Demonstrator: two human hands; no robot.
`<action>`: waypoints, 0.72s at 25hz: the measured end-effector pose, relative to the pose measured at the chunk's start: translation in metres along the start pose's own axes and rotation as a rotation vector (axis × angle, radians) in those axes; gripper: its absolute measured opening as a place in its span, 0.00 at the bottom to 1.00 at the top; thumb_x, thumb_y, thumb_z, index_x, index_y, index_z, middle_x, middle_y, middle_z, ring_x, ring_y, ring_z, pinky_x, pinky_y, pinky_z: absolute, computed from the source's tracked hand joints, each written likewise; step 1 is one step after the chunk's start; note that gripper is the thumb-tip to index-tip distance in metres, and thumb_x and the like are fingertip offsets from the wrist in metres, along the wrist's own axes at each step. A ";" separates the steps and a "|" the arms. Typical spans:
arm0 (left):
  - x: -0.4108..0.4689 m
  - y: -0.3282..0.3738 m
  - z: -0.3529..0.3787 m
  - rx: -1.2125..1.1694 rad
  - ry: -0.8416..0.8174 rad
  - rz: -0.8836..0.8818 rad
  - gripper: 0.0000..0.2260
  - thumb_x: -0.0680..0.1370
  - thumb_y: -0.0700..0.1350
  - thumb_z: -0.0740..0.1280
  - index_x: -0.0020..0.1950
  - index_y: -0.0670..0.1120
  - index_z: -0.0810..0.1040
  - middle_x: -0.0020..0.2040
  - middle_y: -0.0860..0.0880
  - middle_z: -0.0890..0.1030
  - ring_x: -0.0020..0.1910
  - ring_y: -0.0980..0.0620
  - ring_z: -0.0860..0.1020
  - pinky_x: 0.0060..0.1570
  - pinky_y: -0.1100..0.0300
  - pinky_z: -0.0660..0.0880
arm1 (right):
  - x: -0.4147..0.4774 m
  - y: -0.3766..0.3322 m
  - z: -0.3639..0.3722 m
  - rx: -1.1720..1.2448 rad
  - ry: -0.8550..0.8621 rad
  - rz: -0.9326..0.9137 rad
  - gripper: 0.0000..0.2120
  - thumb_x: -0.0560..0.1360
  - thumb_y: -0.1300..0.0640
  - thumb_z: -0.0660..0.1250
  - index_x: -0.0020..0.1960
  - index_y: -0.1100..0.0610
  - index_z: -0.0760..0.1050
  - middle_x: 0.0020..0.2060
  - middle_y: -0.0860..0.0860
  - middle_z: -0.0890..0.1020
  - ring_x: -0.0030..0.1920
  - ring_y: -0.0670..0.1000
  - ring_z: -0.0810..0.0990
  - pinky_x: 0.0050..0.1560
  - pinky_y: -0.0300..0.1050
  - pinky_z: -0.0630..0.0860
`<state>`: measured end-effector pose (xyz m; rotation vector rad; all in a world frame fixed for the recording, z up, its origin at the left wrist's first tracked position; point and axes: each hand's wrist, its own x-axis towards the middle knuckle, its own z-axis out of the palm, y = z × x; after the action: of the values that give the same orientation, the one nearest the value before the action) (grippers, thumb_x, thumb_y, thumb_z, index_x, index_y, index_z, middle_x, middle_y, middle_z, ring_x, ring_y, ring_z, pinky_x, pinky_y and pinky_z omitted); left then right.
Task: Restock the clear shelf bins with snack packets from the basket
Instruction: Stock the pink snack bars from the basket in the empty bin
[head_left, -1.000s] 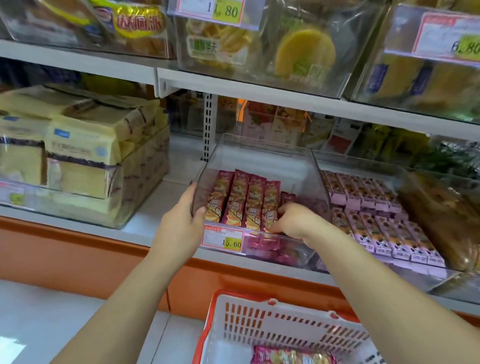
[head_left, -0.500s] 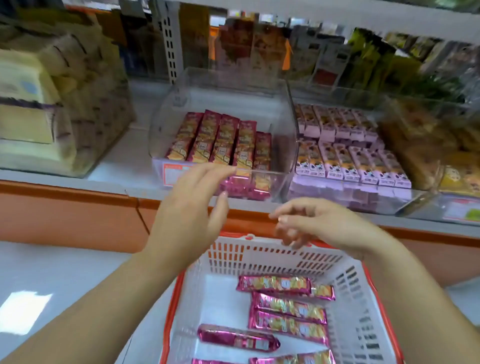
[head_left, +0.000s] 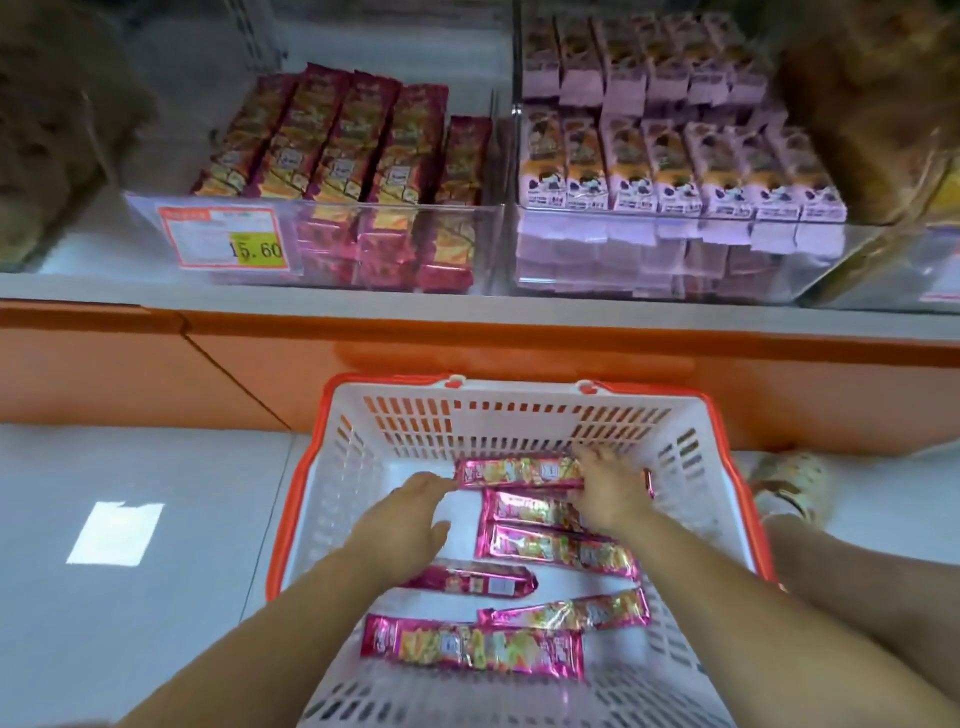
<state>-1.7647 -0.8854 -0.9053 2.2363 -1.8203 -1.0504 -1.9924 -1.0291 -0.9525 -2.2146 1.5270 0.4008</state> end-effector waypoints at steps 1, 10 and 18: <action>0.001 -0.003 0.003 0.014 -0.011 -0.015 0.22 0.81 0.48 0.61 0.75 0.53 0.62 0.75 0.52 0.63 0.66 0.52 0.71 0.63 0.59 0.69 | -0.001 -0.001 0.007 -0.036 -0.004 0.009 0.33 0.74 0.57 0.65 0.76 0.52 0.57 0.73 0.55 0.63 0.72 0.59 0.62 0.70 0.51 0.63; -0.003 -0.007 0.011 -0.058 -0.076 -0.110 0.23 0.81 0.49 0.62 0.75 0.53 0.61 0.75 0.49 0.63 0.63 0.50 0.75 0.63 0.58 0.70 | -0.030 -0.020 0.007 0.429 -0.069 0.061 0.13 0.72 0.55 0.73 0.52 0.56 0.71 0.51 0.55 0.76 0.49 0.52 0.77 0.47 0.44 0.76; -0.019 0.025 0.005 -0.982 -0.059 -0.408 0.24 0.81 0.54 0.62 0.73 0.44 0.66 0.62 0.46 0.78 0.54 0.51 0.80 0.45 0.57 0.80 | -0.106 -0.059 -0.012 1.216 -0.229 0.191 0.21 0.66 0.62 0.78 0.53 0.59 0.72 0.49 0.59 0.81 0.48 0.58 0.84 0.56 0.57 0.79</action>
<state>-1.7895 -0.8740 -0.8896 1.9110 -0.5601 -1.6004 -1.9752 -0.9308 -0.8830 -1.0405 1.2976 -0.2064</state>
